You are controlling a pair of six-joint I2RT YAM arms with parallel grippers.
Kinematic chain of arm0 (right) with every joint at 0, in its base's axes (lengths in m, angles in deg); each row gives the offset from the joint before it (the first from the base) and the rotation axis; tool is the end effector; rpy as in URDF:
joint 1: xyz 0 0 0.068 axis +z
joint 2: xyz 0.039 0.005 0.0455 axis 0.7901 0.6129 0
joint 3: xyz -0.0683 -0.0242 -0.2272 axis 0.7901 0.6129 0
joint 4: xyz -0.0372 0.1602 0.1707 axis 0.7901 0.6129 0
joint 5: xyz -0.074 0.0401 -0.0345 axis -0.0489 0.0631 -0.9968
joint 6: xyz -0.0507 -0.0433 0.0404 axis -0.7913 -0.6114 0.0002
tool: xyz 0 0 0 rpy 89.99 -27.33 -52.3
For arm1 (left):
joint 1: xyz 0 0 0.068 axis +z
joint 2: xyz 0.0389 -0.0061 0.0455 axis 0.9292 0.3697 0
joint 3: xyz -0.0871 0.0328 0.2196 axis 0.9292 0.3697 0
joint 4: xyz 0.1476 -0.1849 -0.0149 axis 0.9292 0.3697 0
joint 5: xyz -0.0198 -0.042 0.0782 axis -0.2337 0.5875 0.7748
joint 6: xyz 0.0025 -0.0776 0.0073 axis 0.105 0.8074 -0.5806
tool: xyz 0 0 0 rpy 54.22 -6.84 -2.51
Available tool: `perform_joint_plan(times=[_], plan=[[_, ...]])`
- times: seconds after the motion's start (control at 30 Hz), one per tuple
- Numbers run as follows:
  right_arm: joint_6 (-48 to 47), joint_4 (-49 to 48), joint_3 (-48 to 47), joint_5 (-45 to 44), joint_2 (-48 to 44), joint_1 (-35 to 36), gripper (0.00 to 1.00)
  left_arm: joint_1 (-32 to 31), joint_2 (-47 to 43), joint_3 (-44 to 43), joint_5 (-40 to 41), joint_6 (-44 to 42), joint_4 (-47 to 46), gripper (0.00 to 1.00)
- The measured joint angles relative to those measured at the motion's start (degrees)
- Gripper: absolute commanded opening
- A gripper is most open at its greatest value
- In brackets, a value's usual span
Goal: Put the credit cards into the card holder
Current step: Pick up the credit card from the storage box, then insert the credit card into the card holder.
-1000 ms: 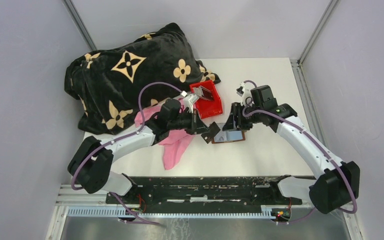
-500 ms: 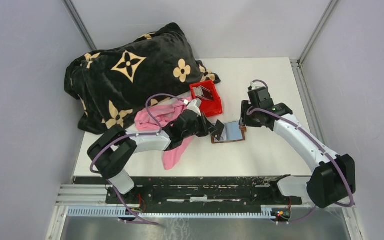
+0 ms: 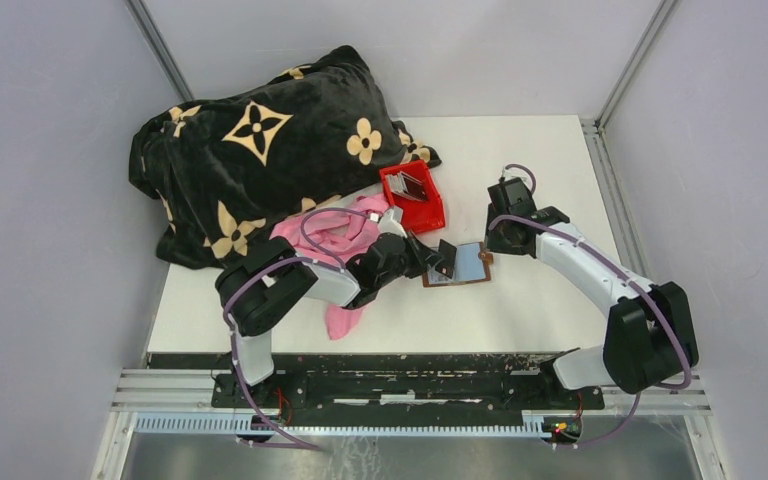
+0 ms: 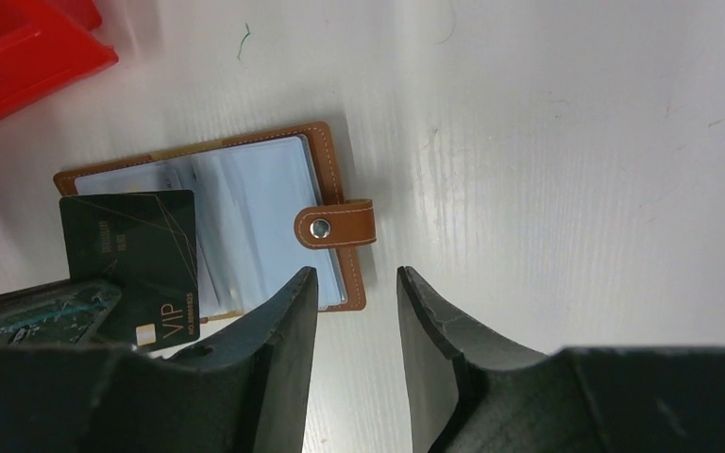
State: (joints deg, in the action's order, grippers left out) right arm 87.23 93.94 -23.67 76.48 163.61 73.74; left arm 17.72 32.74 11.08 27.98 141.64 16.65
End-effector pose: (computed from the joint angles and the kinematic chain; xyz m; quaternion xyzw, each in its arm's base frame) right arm 0.2610 0.0864 0.1851 0.0950 0.9516 0.0139 0.2920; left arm 0.2391 -0.2824 0.1137 -0.0987 0.8190 -0.4482 0.3443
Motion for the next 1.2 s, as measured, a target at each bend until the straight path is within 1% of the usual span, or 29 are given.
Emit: perform_joint_plan(times=[0.23,0.53,0.83,1.2], plan=[[0.6,-1.1,0.8,-0.5,2.3,-0.6,0.41,-1.2,2.2,-0.9,2.3,0.7,-3.5,0.03],[0.7,-2.1,0.8,-0.5,4.9,-0.7,0.4,-2.2,3.3,-1.5,5.5,1.9,-3.8,0.03],[1.1,-2.9,0.7,-0.7,7.8,-0.8,0.39,-3.2,4.2,-4.7,8.1,2.2,-2.0,0.03],[1.3,-4.0,0.7,-0.9,10.1,-1.4,0.38,-3.6,4.3,-4.8,11.8,2.5,1.6,0.03]])
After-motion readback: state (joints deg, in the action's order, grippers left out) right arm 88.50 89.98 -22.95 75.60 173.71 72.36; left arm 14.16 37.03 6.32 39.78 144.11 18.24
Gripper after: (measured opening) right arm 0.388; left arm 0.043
